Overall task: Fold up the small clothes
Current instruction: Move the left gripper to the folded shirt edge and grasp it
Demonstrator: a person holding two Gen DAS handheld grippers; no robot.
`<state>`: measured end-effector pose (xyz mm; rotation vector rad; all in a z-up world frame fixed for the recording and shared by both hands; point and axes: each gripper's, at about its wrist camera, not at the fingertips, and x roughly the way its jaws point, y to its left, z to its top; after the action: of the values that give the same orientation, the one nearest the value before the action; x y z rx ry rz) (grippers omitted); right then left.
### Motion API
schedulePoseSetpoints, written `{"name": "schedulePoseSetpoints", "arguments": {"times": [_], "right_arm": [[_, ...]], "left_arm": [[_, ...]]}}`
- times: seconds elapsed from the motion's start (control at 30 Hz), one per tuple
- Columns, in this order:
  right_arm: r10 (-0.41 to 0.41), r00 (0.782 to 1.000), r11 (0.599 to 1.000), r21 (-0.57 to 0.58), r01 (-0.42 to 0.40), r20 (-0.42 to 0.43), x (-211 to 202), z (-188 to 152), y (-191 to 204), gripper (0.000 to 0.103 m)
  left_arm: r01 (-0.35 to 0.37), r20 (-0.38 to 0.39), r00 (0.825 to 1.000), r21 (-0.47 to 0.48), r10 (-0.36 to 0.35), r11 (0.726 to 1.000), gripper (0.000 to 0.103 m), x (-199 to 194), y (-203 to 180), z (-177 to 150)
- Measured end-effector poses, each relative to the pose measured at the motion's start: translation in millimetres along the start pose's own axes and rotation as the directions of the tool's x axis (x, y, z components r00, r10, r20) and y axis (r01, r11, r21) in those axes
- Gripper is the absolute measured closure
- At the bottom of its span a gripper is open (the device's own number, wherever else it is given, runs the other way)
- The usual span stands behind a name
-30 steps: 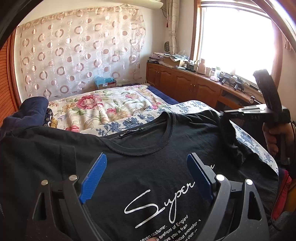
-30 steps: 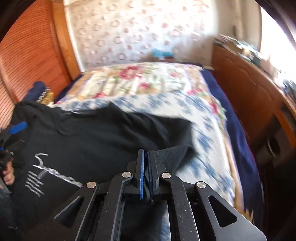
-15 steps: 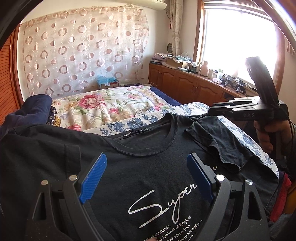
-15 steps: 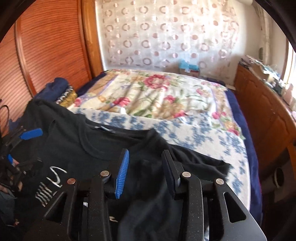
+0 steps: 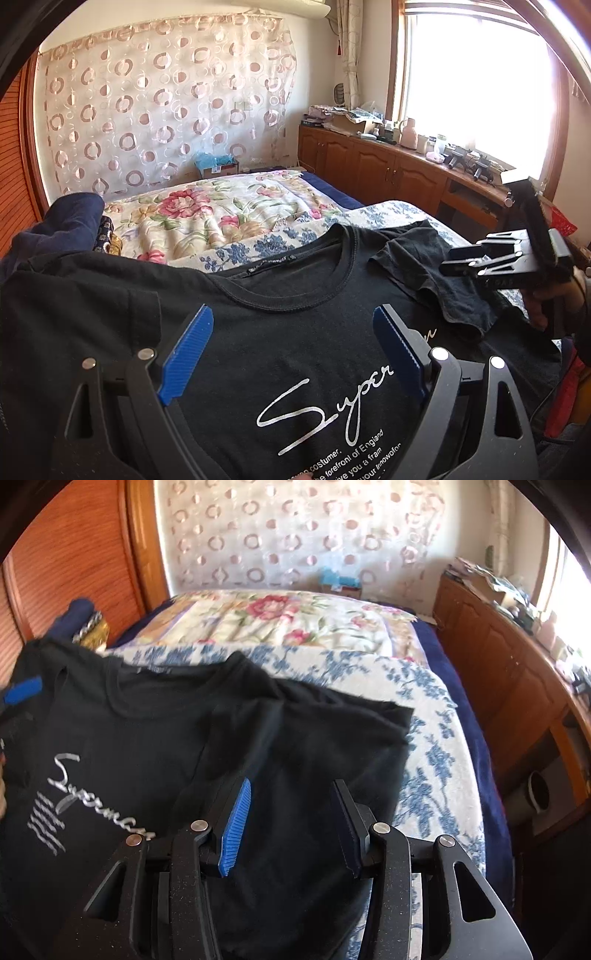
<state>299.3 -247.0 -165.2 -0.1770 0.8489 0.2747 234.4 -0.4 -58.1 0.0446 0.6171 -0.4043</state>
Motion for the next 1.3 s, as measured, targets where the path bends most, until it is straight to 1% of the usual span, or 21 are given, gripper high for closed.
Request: {"name": "schedulePoseSetpoints", "arguments": {"times": [0.1, 0.13, 0.17, 0.2, 0.23, 0.33, 0.37, 0.47, 0.5, 0.57, 0.73, 0.77, 0.9, 0.93, 1.0, 1.1, 1.17, 1.2, 1.23, 1.3], "right_arm": [[-0.006, 1.000, 1.000, -0.002, 0.006, 0.019, 4, 1, -2, 0.058], [-0.010, 1.000, 1.000, 0.003, 0.010, 0.027, 5, 2, -6, 0.056], [-0.023, 0.999, 1.000, 0.009, 0.023, 0.036, 6, 5, -12, 0.047], [-0.036, 0.998, 0.999, 0.014, 0.036, 0.041, 7, 7, -17, 0.042], [-0.045, 0.998, 0.999, 0.019, 0.044, 0.045, 8, 9, -22, 0.040], [-0.072, 0.997, 0.997, 0.042, 0.070, 0.032, 18, 15, -44, 0.040], [-0.078, 0.997, 0.996, 0.051, 0.077, 0.012, 26, 17, -53, 0.040], [-0.081, 0.996, 0.995, 0.064, 0.083, -0.023, 41, 19, -66, 0.040], [-0.076, 0.997, 0.995, 0.067, 0.078, -0.025, 44, 20, -69, 0.040], [-0.053, 0.998, 0.995, 0.080, 0.054, -0.018, 51, 23, -75, 0.040], [-0.041, 0.999, 0.996, 0.082, 0.040, 0.008, 56, 27, -77, 0.039], [-0.038, 0.999, 0.996, 0.084, 0.038, 0.007, 57, 28, -77, 0.039], [-0.037, 0.999, 0.996, 0.085, 0.036, 0.007, 58, 28, -77, 0.038], [-0.039, 0.999, 0.996, 0.083, 0.038, 0.007, 58, 28, -77, 0.038], [-0.043, 0.999, 0.996, 0.080, 0.042, 0.006, 58, 28, -75, 0.038], [-0.045, 0.999, 0.996, 0.081, 0.044, 0.006, 59, 28, -75, 0.037], [-0.046, 0.999, 0.996, 0.082, 0.045, 0.005, 59, 28, -74, 0.036], [-0.047, 0.999, 0.995, 0.083, 0.046, 0.005, 59, 28, -74, 0.036], [-0.048, 0.999, 0.995, 0.084, 0.047, 0.005, 60, 28, -74, 0.036], [-0.048, 0.999, 0.995, 0.083, 0.047, 0.005, 60, 28, -75, 0.035]], "left_arm": [[-0.020, 0.010, 1.000, -0.009, 0.020, 1.000, 0.014, -4, 5, 4], [-0.029, 0.010, 1.000, -0.014, 0.029, 0.999, 0.014, -5, 7, 5], [-0.042, 0.008, 0.999, -0.023, 0.042, 0.999, 0.014, -6, 10, 7], [-0.049, 0.006, 0.999, -0.029, 0.049, 0.998, 0.014, -7, 12, 8], [-0.057, 0.005, 0.998, -0.038, 0.057, 0.998, 0.014, -9, 15, 9], [-0.077, -0.003, 0.997, -0.065, 0.077, 0.995, 0.014, -18, 26, 11], [-0.087, -0.006, 0.996, -0.070, 0.086, 0.994, 0.014, -21, 29, 11], [-0.140, -0.015, 0.990, -0.080, 0.139, 0.987, 0.014, -33, 39, 12], [-0.171, -0.018, 0.985, -0.086, 0.170, 0.982, 0.014, -40, 45, 12], [-0.211, -0.019, 0.977, -0.100, 0.210, 0.972, 0.014, -50, 55, 14], [-0.298, -0.031, 0.955, -0.114, 0.296, 0.948, 0.014, -68, 85, 21], [-0.309, -0.044, 0.951, -0.115, 0.306, 0.944, 0.014, -70, 93, 21], [-0.321, -0.088, 0.946, -0.133, 0.312, 0.938, 0.014, -70, 114, 18], [-0.334, -0.097, 0.941, -0.135, 0.323, 0.933, 0.017, -70, 118, 16], [-0.345, -0.110, 0.937, -0.143, 0.332, 0.928, 0.019, -69, 125, 13], [-0.333, -0.127, 0.941, -0.172, 0.314, 0.927, 0.025, -66, 135, 12], [-0.334, -0.134, 0.940, -0.183, 0.313, 0.925, 0.029, -64, 140, 11], [-0.335, -0.139, 0.940, -0.184, 0.312, 0.924, 0.037, -63, 143, 11], [-0.333, -0.147, 0.940, -0.190, 0.309, 0.924, 0.042, -61, 145, 10], [-0.329, -0.159, 0.940, -0.201, 0.301, 0.923, 0.045, -58, 150, 9]]}}
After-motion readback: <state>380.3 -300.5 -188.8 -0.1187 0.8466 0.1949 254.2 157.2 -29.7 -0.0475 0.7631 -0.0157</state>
